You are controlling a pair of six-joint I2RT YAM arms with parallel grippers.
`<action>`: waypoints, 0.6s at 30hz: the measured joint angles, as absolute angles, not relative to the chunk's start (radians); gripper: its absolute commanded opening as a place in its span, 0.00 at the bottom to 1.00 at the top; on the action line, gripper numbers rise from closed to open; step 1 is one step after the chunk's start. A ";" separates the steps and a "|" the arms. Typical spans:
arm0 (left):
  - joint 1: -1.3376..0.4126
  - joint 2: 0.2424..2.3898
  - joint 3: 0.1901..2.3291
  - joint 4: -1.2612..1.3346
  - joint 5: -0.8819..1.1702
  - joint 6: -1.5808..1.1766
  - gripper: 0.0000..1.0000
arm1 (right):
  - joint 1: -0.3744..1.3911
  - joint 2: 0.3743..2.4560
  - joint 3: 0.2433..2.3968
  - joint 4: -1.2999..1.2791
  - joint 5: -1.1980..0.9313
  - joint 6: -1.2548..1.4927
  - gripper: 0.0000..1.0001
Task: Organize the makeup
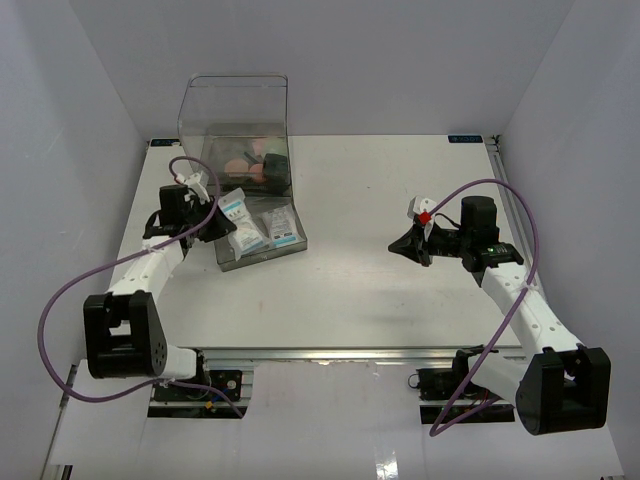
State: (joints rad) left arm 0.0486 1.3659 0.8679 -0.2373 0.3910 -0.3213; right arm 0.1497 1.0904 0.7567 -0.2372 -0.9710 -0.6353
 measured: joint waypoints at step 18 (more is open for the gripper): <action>-0.055 1.594 1.011 -0.354 0.220 -0.151 0.28 | 0.150 1.091 0.757 -0.237 -0.971 -0.635 0.09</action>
State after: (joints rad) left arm -0.0550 1.5943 1.0112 -0.3535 0.2196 -0.1510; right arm 0.1497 1.0912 0.7567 -0.2375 -0.9710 -0.6355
